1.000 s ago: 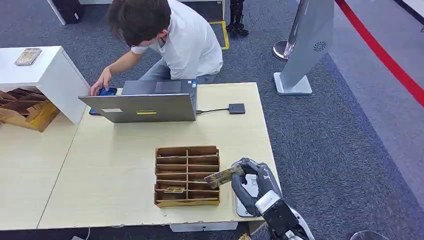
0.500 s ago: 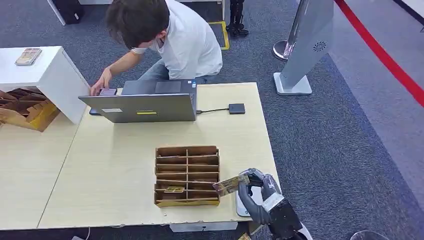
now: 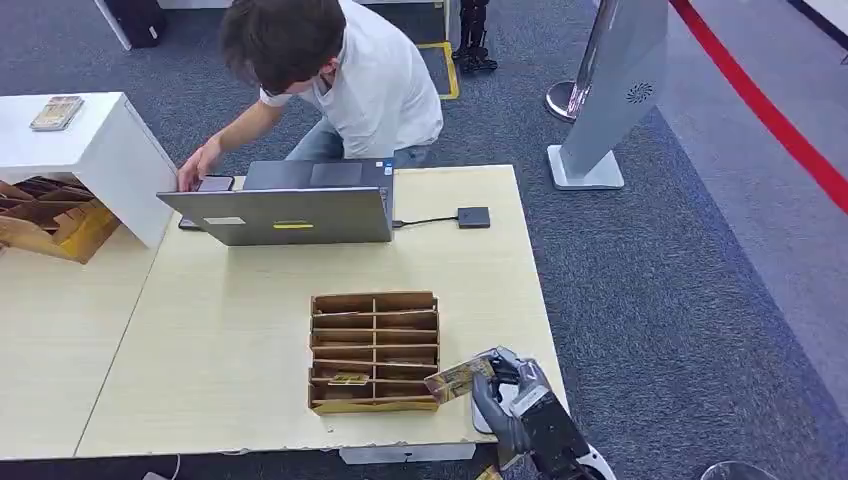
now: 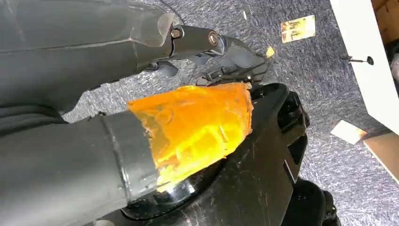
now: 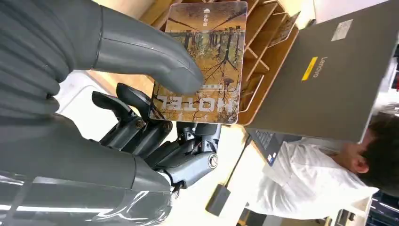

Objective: Pass the card to the sensor for recognition and then transmit it.

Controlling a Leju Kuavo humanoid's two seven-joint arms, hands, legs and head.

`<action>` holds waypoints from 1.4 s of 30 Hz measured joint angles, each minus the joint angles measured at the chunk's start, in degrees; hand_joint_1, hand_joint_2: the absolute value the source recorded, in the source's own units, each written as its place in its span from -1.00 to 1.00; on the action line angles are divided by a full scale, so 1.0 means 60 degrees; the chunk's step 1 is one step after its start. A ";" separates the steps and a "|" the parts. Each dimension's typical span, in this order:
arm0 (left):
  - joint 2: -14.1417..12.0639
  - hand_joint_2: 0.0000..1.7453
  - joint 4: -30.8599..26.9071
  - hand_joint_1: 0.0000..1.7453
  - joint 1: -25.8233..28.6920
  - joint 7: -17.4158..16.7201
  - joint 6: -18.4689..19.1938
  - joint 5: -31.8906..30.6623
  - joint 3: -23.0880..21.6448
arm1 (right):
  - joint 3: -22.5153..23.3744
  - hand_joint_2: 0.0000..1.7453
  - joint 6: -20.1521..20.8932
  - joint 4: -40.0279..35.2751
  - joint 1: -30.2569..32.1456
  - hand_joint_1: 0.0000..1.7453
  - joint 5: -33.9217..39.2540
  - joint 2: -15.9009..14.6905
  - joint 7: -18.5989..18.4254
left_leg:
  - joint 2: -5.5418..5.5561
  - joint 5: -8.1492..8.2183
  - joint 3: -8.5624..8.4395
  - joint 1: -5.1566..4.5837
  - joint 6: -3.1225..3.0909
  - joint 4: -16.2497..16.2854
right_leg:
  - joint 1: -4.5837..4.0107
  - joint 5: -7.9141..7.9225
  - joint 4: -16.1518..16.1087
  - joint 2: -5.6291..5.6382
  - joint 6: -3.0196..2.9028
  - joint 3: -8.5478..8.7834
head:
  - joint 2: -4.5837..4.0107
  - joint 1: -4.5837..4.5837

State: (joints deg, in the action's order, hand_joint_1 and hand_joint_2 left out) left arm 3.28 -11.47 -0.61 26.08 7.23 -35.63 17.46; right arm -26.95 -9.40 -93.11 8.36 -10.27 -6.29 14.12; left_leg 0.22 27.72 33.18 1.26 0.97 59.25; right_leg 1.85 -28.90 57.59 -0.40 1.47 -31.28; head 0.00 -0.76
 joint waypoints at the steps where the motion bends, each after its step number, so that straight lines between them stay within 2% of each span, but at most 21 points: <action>1: 0.0000 -1.00 0.0000 -1.00 0.0006 0.0000 0.0000 0.0007 0.0004 | -0.0004 1.00 0.0000 0.0029 -0.0001 1.00 0.0000 0.0000 0.0000 | 0.0000 0.0000 0.0000 0.0000 0.0000 0.0000 | 0.0000 0.0000 0.0000 0.0000 0.0000 0.0000 | 0.0000 0.0000; 9: 0.0000 -1.00 0.0000 -1.00 0.0035 0.0084 0.0109 0.0084 0.0080 | -0.0047 1.00 -0.0044 0.0167 -0.0025 1.00 -0.0204 0.0000 -0.0051 | 0.0000 0.0000 0.0000 0.0000 0.0000 0.0000 | 0.0000 0.0000 0.0000 0.0000 0.0000 0.0000 | 0.0000 0.0000; 10: 0.0004 1.00 0.0000 -1.00 0.0035 0.0135 0.0199 0.0106 0.0098 | -0.0058 1.00 -0.0047 0.0193 -0.0039 1.00 -0.0247 0.0000 -0.0055 | 0.0000 0.0000 0.0000 0.0000 0.0000 0.0000 | 0.0000 0.0000 0.0000 0.0000 0.0000 0.0000 | 0.0000 0.0000; 15: -0.0004 1.00 0.0000 -1.00 0.0042 0.0393 0.0430 0.0106 0.0149 | -0.0164 1.00 -0.0058 0.0291 -0.0117 1.00 -0.0408 0.0000 -0.0117 | 0.0000 0.0000 0.0000 0.0000 0.0000 0.0000 | 0.0000 0.0000 0.0000 0.0000 0.0000 0.0000 | 0.0000 0.0000; 42: -0.0007 1.00 0.0000 -1.00 0.0053 0.0452 0.0393 -0.0036 0.0153 | -0.0237 1.00 -0.0229 0.0350 -0.0213 1.00 -0.0605 0.0000 -0.0131 | 0.0000 0.0000 0.0000 0.0000 0.0000 0.0000 | 0.0000 0.0000 0.0000 0.0000 0.0000 0.0000 | 0.0000 0.0000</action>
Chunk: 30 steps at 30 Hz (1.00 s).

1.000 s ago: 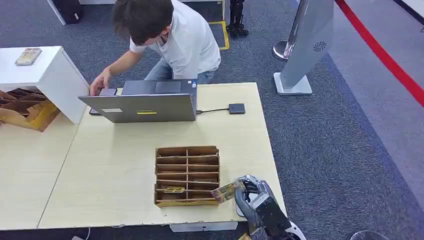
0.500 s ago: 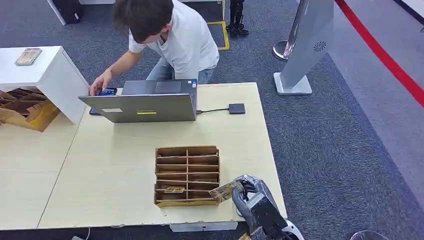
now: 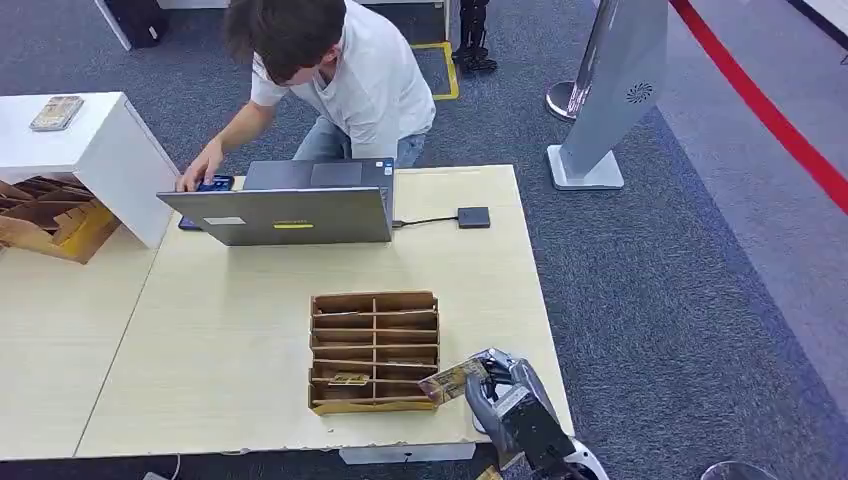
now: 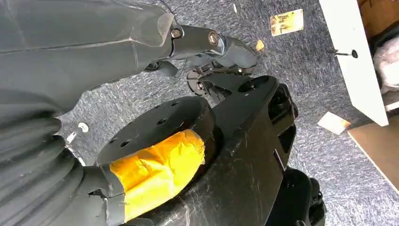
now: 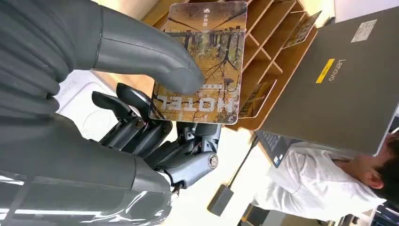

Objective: Pass the card to the sensor for recognition and then transmit it.

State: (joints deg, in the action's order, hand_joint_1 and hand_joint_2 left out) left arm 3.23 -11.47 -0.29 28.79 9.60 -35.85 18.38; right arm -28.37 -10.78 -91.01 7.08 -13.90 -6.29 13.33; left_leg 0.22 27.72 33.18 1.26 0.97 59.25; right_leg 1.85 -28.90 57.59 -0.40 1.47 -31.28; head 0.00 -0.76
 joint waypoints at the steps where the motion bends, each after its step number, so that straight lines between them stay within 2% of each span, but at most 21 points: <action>1: 0.0000 1.00 0.0000 -1.00 0.0000 0.0000 0.0000 0.0000 0.0000 | 0.0000 1.00 0.0000 0.0000 -0.0001 1.00 0.0000 0.0000 0.0000 | 0.0000 0.0000 0.0000 0.0000 0.0000 0.0000 | 0.0000 0.0000 0.0000 0.0000 0.0000 0.0000 | 0.0000 0.0000; 23: 0.0000 1.00 0.0000 -1.00 0.0000 0.0026 0.0000 -0.0025 0.0000 | 0.0000 1.00 -0.0018 0.0000 -0.0004 1.00 -0.0062 0.0000 -0.0011 | 0.0000 0.0000 0.0000 0.0000 0.0000 0.0000 | 0.0000 0.0000 0.0000 0.0000 0.0000 0.0000 | 0.0000 0.0000; 30: 0.0000 1.00 0.0000 -1.00 0.0001 -0.0007 -0.0091 -0.0029 0.0004 | 0.0011 1.00 -0.0208 0.0000 -0.0003 1.00 -0.0299 0.0000 -0.0321 | 0.0000 0.0000 0.0000 0.0000 0.0000 0.0000 | 0.0000 0.0000 0.0000 0.0000 0.0000 0.0000 | 0.0000 0.0000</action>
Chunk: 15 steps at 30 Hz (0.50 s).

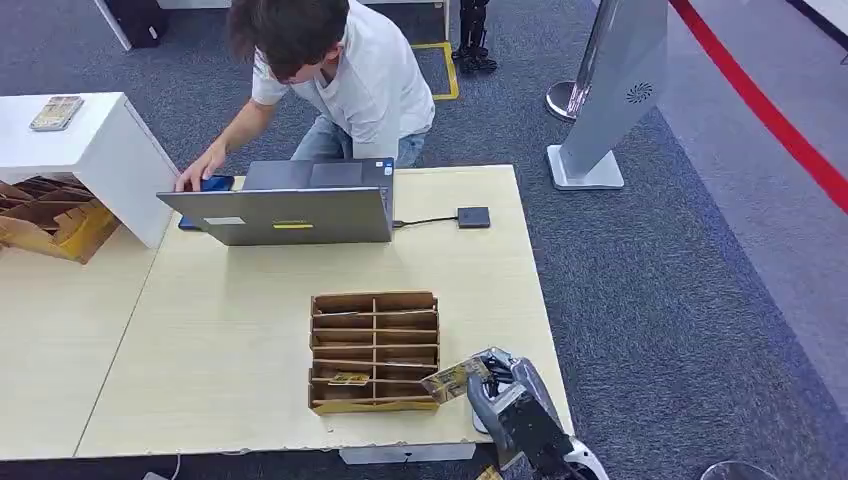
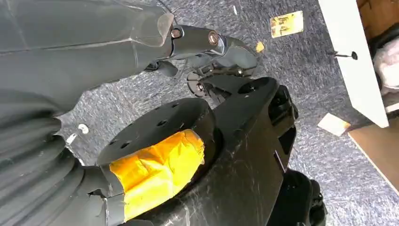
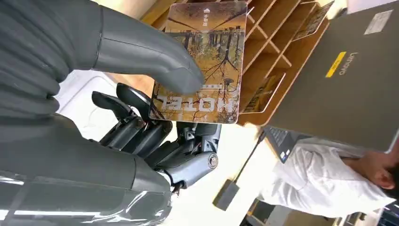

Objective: Pass the card to the sensor for recognition and then transmit it.

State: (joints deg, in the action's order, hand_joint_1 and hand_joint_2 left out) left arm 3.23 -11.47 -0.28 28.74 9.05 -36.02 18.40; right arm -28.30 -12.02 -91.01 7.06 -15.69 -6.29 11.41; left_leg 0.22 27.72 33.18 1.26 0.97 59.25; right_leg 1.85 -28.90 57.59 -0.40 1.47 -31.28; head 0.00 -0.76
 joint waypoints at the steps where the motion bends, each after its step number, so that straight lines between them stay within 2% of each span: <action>1: 0.0000 1.00 0.0000 -1.00 0.0000 -0.0044 -0.0062 0.0000 0.0000 | 0.0007 1.00 -0.0033 0.0004 0.0000 1.00 -0.0047 0.0000 -0.0087 | 0.0000 0.0000 0.0000 0.0000 0.0000 0.0000 | 0.0000 0.0000 0.0000 0.0000 0.0000 0.0000 | 0.0000 0.0000; 11: 0.0000 1.00 0.0000 -1.00 0.0004 -0.0258 -0.0284 -0.0029 0.0062 | 0.0135 1.00 -0.0127 0.0266 0.0000 1.00 -0.0408 0.0000 -0.0794 | 0.0000 0.0000 0.0000 0.0000 0.0000 0.0000 | 0.0000 0.0000 0.0000 0.0000 0.0000 0.0000 | 0.0000 0.0000; 15: 0.0000 1.00 0.0000 -1.00 0.0004 -0.0269 -0.0302 -0.0029 0.0069 | 0.0197 1.00 -0.0131 0.0357 -0.0001 1.00 -0.0470 0.0000 -0.0874 | 0.0000 0.0000 0.0000 0.0000 0.0000 0.0000 | 0.0000 0.0000 0.0000 0.0000 0.0000 0.0000 | 0.0000 0.0000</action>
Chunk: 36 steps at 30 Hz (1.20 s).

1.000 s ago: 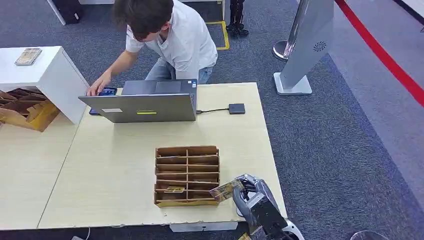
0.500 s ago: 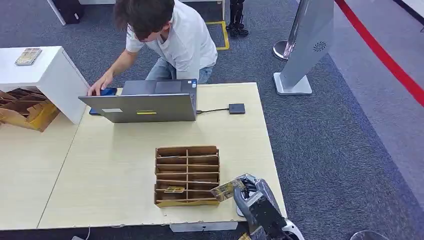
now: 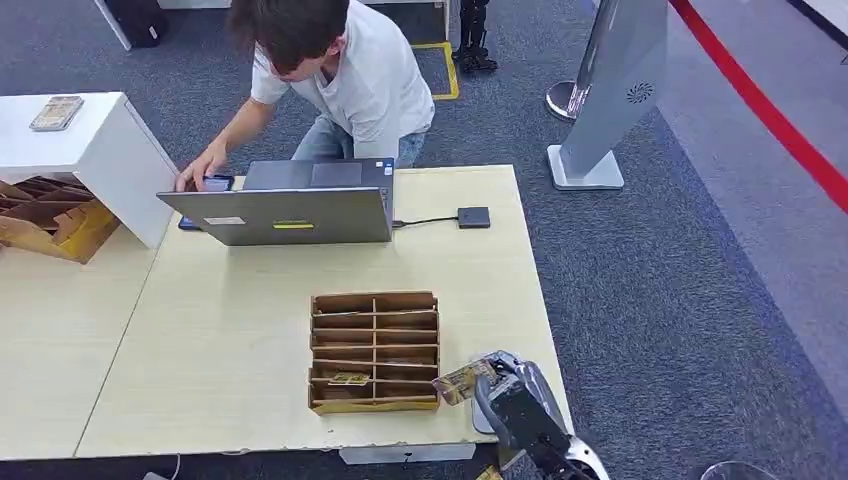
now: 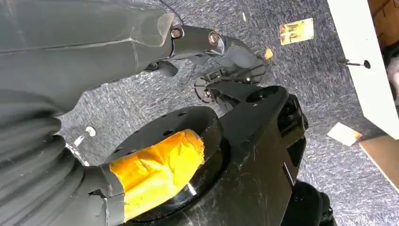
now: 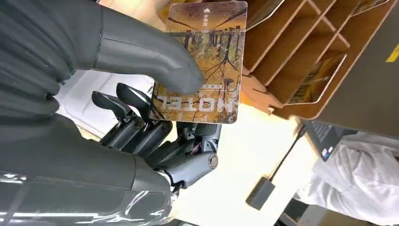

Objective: Pass the card to the sensor for recognition and then transmit it.

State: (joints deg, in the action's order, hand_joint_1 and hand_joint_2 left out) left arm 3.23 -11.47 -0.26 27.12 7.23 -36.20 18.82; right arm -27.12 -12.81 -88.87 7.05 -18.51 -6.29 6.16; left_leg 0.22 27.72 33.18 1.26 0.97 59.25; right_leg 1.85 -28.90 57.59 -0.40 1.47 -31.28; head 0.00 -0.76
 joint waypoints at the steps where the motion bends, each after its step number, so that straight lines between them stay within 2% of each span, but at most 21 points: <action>1: 0.0000 1.00 0.0000 -1.00 -0.0001 -0.0003 -0.0007 0.0000 0.0004 | 0.0007 1.00 -0.0004 0.0022 0.0000 1.00 -0.0014 0.0000 -0.0018 | 0.0000 0.0000 0.0000 0.0000 0.0000 0.0000 | 0.0000 0.0000 0.0000 0.0000 0.0000 0.0000 | 0.0000 0.0000; 18: 0.0004 1.00 0.0000 -1.00 0.0000 -0.0157 0.0018 -0.0058 0.0160 | 0.0124 1.00 0.0029 0.0149 -0.0008 1.00 -0.0470 0.0004 -0.0474 | 0.0000 0.0000 0.0000 0.0000 0.0000 0.0000 | 0.0000 0.0000 0.0000 0.0000 0.0000 0.0000 | 0.0000 0.0000; 36: 0.0004 1.00 0.0000 -1.00 0.0001 -0.0266 0.0018 -0.0146 0.0226 | 0.0430 1.00 -0.0018 0.0517 -0.0011 1.00 -0.0790 0.0084 -0.1308 | 0.0000 0.0000 0.0000 0.0000 0.0000 0.0000 | 0.0000 0.0000 0.0000 0.0000 0.0000 0.0000 | 0.0000 0.0000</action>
State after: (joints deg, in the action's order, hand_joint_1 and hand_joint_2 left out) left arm 3.26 -11.47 -0.26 25.53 7.34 -37.07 20.17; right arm -24.55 -12.92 -85.77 6.99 -23.26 -5.79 -1.68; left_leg 0.22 27.72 33.18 1.26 0.97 59.25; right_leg 1.85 -28.90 57.59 -0.40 1.47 -31.28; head 0.00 -0.76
